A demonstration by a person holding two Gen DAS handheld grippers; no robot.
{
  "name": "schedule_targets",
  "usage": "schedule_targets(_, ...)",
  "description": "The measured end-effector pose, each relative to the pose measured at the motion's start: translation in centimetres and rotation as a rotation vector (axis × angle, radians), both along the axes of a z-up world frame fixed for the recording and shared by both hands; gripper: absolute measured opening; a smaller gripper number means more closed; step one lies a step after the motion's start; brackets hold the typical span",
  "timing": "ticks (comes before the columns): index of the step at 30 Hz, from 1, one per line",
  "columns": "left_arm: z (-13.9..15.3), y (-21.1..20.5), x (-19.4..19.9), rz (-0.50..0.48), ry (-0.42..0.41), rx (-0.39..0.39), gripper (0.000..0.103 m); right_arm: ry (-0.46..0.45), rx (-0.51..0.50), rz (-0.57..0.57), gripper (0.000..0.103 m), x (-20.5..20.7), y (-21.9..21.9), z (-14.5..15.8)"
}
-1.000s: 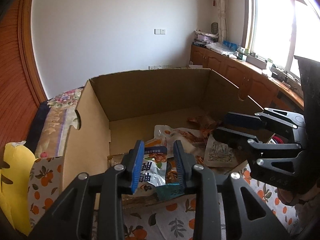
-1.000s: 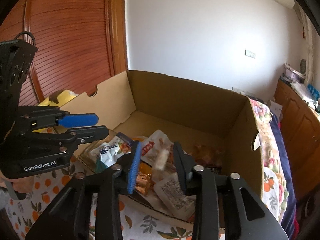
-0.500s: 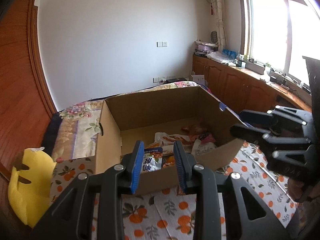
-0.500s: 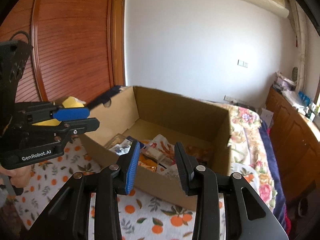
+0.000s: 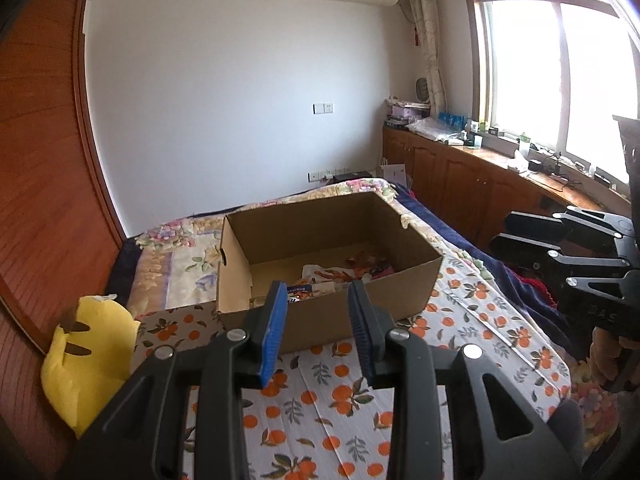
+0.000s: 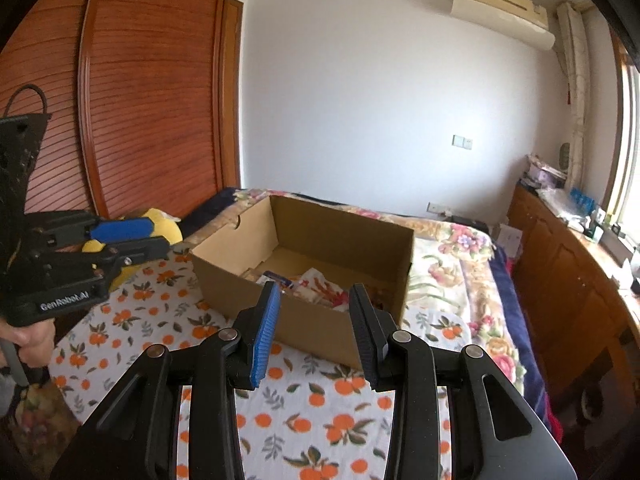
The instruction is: Organize snacks
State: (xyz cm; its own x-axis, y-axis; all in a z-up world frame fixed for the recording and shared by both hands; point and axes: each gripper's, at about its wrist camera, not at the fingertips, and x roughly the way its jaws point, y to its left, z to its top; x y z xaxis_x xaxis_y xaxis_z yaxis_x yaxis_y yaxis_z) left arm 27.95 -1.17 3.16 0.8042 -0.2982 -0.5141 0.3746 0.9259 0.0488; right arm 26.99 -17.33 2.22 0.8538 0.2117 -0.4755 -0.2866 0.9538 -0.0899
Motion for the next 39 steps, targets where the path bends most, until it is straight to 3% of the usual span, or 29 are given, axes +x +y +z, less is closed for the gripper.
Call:
schedule_targets(7,1.8,0.5,-4.1,0.005,-0.028,-0.008,0.035,-0.02,0.021,-0.025,0.037,-4.2,-0.4,1.1)
schedule_targets(11,1.2,0.6,-6.9,0.048,-0.062,0.011,0.042,-0.023,0.045,-0.045,0.041,-6.6,-0.6,0.9)
schedule_targets(14,0.3,0.5,-8.6,0.046,-0.046,0.01,0.043,-0.033,0.057,-0.08,0.047,-8.1,-0.8,0.5)
schedule_targets(25,-0.5,0.9,-14.8,0.066,-0.054,-0.013,0.047,-0.027,0.073,-0.125,0.054,-13.4,-1.5,-1.0)
schedule_targets(31,-0.2,0.7,-17.2,0.115,-0.099,0.001,0.054,-0.043,0.068,-0.133,0.062,-15.8,-1.5,-1.5)
schedule_targets(33,-0.4,0.6,-17.9,0.124,-0.109,-0.005,0.068,-0.047,0.079,-0.135,0.067,-16.5,-1.5,-1.7)
schedule_targets(37,-0.9,0.8,-19.4,0.138,-0.126,-0.033,0.071,-0.056,0.089,-0.15,0.08,-18.0,-1.5,-2.3)
schedule_targets(39,-1.2,0.8,-19.9,0.156,-0.124,-0.029,0.078,-0.067,0.086,-0.161,0.089,-18.6,-1.5,-2.5)
